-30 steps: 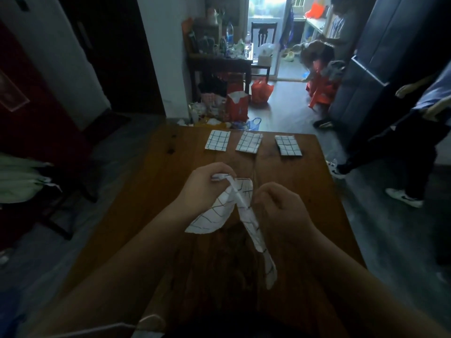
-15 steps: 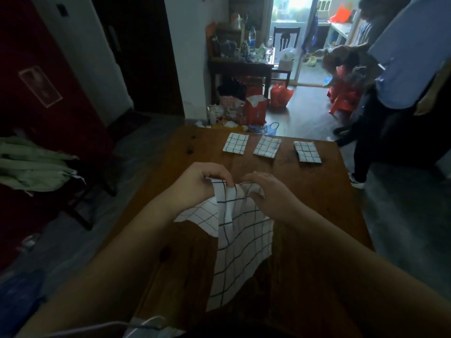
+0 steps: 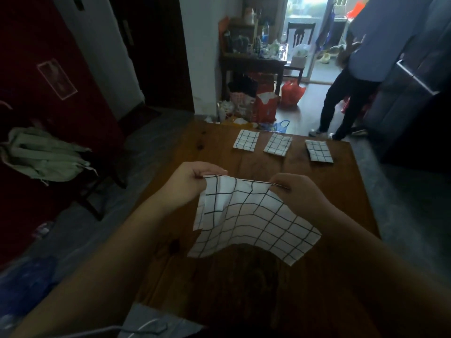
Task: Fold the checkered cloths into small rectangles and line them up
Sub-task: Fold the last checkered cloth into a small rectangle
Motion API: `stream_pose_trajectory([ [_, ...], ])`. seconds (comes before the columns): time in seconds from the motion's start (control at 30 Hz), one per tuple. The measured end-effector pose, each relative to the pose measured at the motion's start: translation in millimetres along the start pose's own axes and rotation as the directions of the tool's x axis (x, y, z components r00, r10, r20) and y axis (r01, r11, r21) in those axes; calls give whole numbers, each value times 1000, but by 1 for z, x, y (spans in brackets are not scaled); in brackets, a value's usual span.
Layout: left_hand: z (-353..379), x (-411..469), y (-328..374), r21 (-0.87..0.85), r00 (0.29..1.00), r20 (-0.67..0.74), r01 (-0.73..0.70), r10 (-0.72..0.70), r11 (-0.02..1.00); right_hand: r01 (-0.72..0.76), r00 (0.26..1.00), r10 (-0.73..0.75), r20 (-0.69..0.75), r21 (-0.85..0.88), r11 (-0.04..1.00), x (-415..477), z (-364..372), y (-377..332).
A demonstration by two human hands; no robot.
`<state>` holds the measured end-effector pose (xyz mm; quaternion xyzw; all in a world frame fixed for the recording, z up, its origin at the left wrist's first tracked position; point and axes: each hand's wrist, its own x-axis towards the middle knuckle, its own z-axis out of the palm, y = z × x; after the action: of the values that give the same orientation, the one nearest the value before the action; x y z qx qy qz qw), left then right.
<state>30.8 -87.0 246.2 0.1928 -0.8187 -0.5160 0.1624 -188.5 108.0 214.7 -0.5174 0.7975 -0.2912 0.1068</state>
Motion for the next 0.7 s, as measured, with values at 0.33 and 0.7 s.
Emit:
stream_pose_trajectory([
  [0.33,14,14,-16,61,996,-10,87,-87,994,-98,994,93,-52,-93,991,-16,-20,15],
  [0.7,40,49,35,471,977,194,-12,-90,882,-84,995,70,-76,-205,975,-21,-39,7],
])
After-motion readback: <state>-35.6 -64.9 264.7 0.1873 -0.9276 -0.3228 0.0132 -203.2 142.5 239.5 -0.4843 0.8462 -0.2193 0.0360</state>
